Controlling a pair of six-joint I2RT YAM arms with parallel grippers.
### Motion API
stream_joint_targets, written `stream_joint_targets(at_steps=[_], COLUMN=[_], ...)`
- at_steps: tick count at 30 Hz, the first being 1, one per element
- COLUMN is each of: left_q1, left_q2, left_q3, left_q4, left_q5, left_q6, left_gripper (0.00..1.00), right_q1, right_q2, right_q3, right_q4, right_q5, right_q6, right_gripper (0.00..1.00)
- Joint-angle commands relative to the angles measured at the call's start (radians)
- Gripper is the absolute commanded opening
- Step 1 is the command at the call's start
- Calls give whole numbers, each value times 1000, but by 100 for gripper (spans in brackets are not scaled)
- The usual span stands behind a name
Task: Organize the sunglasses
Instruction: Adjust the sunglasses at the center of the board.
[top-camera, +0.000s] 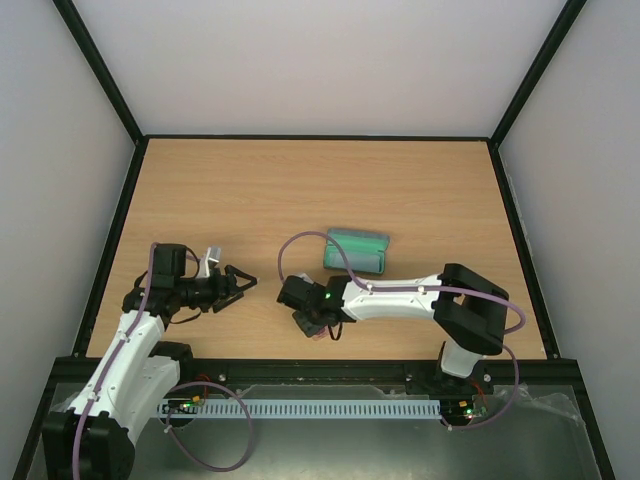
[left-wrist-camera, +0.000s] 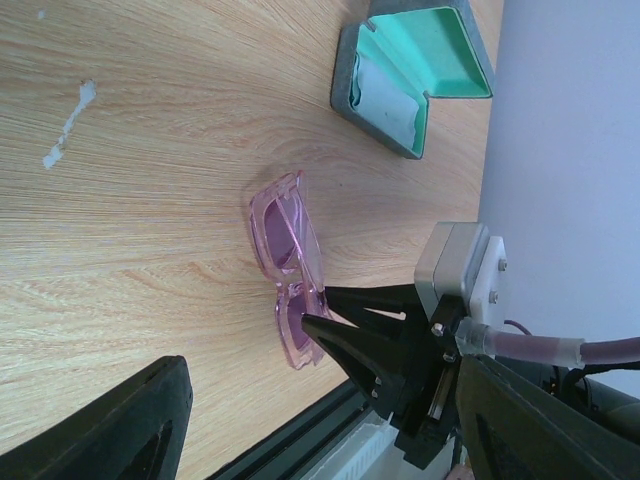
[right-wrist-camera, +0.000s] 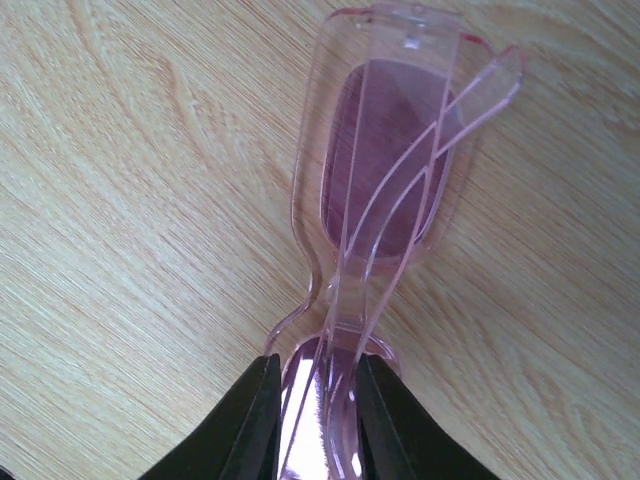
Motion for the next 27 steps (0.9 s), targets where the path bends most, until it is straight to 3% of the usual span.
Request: stream_joint_targets(at_steps=[1, 22, 24, 27], left_q1=[8, 8, 8, 8], left_q2=[-2, 8, 11, 15], left_q3=[8, -6, -6, -6], left_q4=[-7, 8, 10, 12], left_q5=[20, 15, 16, 16], left_q6=[5, 8, 9, 10], left_gripper=[75, 75, 75, 75], right_q1=[18, 21, 21, 22], right_q2=[32, -36, -31, -17], right_q3=[24, 72, 71, 64], right_q4=[-18, -79, -75, -70], right_q5=[19, 111, 101, 99], right_q6=[31, 67, 63, 61], right_gripper=[22, 13, 20, 39])
